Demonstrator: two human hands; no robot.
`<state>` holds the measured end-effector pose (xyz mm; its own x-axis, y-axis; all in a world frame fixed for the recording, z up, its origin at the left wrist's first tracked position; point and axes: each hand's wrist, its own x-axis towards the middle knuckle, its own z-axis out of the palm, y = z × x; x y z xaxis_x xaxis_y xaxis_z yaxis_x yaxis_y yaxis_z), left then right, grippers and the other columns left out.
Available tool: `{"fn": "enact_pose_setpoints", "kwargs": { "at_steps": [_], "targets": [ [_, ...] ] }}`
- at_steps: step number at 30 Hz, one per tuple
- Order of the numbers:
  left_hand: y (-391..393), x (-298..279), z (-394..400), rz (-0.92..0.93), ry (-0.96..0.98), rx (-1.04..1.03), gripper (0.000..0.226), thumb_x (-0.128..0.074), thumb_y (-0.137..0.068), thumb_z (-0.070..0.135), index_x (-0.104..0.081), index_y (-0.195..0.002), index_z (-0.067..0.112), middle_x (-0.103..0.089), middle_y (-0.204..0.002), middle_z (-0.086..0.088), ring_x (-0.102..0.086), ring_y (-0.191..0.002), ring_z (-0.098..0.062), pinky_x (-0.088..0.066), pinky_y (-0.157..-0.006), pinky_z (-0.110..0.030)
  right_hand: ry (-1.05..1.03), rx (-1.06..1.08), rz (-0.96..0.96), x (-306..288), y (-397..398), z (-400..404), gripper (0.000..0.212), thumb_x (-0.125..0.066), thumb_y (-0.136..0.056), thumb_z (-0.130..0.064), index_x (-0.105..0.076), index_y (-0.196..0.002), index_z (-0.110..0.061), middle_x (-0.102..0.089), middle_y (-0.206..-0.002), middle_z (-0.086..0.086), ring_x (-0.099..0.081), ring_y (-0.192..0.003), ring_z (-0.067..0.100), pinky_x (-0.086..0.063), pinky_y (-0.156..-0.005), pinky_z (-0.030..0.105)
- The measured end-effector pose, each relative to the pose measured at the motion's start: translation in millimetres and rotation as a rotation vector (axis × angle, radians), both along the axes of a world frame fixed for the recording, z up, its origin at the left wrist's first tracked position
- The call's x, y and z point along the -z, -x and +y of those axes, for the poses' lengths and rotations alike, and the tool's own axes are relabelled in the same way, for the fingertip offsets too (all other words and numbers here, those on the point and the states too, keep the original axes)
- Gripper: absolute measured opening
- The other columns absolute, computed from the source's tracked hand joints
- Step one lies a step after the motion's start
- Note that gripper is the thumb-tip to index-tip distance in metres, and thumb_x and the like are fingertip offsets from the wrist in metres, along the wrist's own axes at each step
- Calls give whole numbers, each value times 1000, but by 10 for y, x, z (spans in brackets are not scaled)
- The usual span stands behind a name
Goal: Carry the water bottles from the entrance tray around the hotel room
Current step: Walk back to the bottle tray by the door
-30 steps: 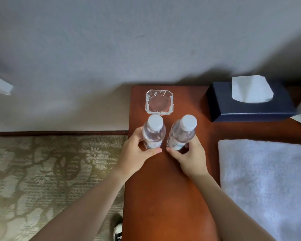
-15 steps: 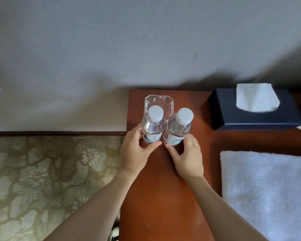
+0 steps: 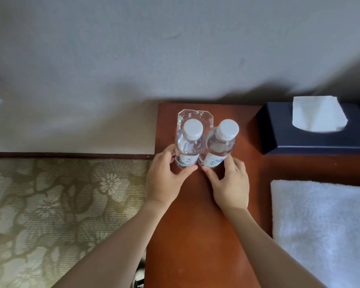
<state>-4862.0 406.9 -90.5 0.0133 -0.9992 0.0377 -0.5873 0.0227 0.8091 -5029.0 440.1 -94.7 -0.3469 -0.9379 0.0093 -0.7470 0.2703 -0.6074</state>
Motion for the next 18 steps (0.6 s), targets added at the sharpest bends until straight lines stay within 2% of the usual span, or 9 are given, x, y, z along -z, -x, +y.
{"fn": "enact_pose_setpoints", "kwargs": {
  "at_steps": [4, 7, 9, 11, 12, 13, 15, 18],
  "targets": [
    [-7, 45, 0, -2, 7, 3, 60, -75, -69, 56, -56, -120, 32, -62, -112, 19, -59, -105, -2, -51, -85, -21, 21, -4, -13, -2, -7, 5, 53, -63, -85, -57, -51, -128, -29, -61, -118, 6, -56, -110, 22, -51, -89, 42],
    [-1, 53, -19, 28, -15, 19, 65, -78, -70, 53, -54, -126, 32, -63, -119, 18, -59, -110, -1, -52, -90, -24, 15, -19, -44, -3, 5, 6, 59, -64, -83, -57, -45, -135, -35, -60, -122, 5, -53, -119, 21, -48, -95, 39],
    [-12, 59, 50, 147, -67, 17, 80, -82, -69, 46, -46, -138, 27, -57, -134, 16, -54, -122, -1, -47, -101, -24, -39, -68, -93, -32, 13, 43, 77, -68, -79, -59, -38, -144, -33, -57, -132, 1, -44, -129, 18, -43, -104, 37],
    [-34, -32, 192, 290, -162, -62, 99, -86, -67, 42, -32, -148, 23, -42, -151, 8, -42, -135, -4, -36, -113, -28, -90, -50, -312, -147, 56, 158, 100, -74, -71, -61, -24, -153, -30, -45, -145, -4, -39, -134, 16, -38, -111, 39],
    [-49, -140, 250, 316, -181, -116, 101, -85, -67, 41, -29, -149, 23, -37, -153, 6, -37, -139, -6, -33, -115, -30, -90, -17, -417, -259, 95, 209, 108, -76, -68, -62, -20, -154, -28, -40, -148, -7, -38, -136, 17, -38, -112, 41],
    [-82, -277, 310, 307, -168, -169, 97, -84, -70, 41, -31, -148, 23, -38, -150, 7, -37, -138, -7, -34, -114, -31, -69, 0, -475, -397, 131, 270, 110, -76, -66, -62, -19, -154, -27, -37, -147, -11, -39, -136, 17, -38, -113, 42],
    [-172, -632, 436, 285, -41, -240, 71, -80, -76, 36, -45, -137, 24, -53, -133, 12, -49, -126, -4, -41, -109, -32, -6, -7, -494, -713, 204, 409, 103, -78, -67, -58, -27, -151, -26, -43, -143, -11, -46, -129, 15, -41, -110, 41],
    [-327, -1365, 626, 313, 182, -239, 35, -74, -82, 22, -58, -113, 25, -66, -99, 16, -60, -102, 2, -47, -97, -27, 81, -65, -500, -1305, 231, 595, 68, -78, -80, -38, -45, -138, -26, -58, -126, -9, -56, -114, 8, -48, -100, 36]
  ]
}}
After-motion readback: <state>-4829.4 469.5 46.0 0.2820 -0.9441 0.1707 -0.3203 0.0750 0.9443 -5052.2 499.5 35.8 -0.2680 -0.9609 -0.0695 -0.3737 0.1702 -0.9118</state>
